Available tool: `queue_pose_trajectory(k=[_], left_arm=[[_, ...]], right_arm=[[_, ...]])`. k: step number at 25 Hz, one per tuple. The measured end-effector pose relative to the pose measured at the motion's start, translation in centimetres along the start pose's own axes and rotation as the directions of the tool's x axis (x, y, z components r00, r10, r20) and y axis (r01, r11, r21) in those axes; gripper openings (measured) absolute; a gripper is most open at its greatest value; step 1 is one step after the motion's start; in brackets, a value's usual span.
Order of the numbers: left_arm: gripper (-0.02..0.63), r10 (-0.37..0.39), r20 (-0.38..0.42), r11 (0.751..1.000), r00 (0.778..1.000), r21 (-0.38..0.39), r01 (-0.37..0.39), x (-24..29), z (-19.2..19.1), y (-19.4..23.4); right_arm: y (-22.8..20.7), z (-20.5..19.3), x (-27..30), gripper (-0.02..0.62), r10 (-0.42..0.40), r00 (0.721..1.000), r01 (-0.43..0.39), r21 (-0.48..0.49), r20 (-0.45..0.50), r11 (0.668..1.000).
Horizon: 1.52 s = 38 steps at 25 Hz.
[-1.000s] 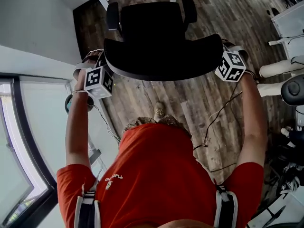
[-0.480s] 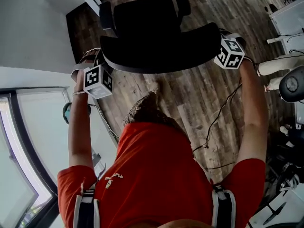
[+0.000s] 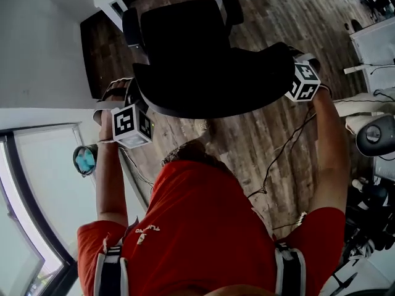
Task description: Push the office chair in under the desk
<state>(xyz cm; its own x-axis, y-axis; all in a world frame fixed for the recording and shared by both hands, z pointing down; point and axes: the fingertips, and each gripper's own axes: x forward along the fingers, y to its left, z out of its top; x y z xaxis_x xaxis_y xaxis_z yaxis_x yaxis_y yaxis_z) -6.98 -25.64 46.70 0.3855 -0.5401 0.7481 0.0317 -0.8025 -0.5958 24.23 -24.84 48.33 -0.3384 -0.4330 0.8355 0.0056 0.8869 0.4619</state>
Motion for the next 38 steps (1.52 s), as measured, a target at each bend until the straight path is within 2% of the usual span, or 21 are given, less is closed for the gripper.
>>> queue_pose_trajectory(k=[8,11,19,30,38], left_arm=[[0.137,-0.004,-0.052,0.999,0.999,-0.055,0.001,3.8,1.7,3.5],[0.133,0.017,-0.056,0.999,0.998,-0.047,-0.02,5.3,1.6,5.3],[0.127,-0.001,-0.086,0.997,0.996,-0.076,-0.006,8.3,2.0,8.7],[0.135,0.063,-0.121,0.992,0.991,-0.103,-0.076,13.2,2.5,14.8],[0.14,0.039,-0.153,0.987,0.987,-0.151,-0.063,15.3,0.8,17.9]], right_arm=[[-4.8,-5.4,2.2,0.146,0.043,0.999,-0.041,-0.057,0.019,0.998],[-7.7,-5.7,2.7,0.146,0.036,0.999,-0.034,-0.069,0.028,0.997],[-13.1,-7.7,4.7,0.146,0.029,0.998,-0.024,-0.093,0.048,0.995],[-20.1,-12.5,8.3,0.147,0.066,0.996,-0.055,-0.144,0.067,0.988],[-24.3,-11.8,10.3,0.141,0.083,0.99,-0.058,-0.205,0.117,0.977]])
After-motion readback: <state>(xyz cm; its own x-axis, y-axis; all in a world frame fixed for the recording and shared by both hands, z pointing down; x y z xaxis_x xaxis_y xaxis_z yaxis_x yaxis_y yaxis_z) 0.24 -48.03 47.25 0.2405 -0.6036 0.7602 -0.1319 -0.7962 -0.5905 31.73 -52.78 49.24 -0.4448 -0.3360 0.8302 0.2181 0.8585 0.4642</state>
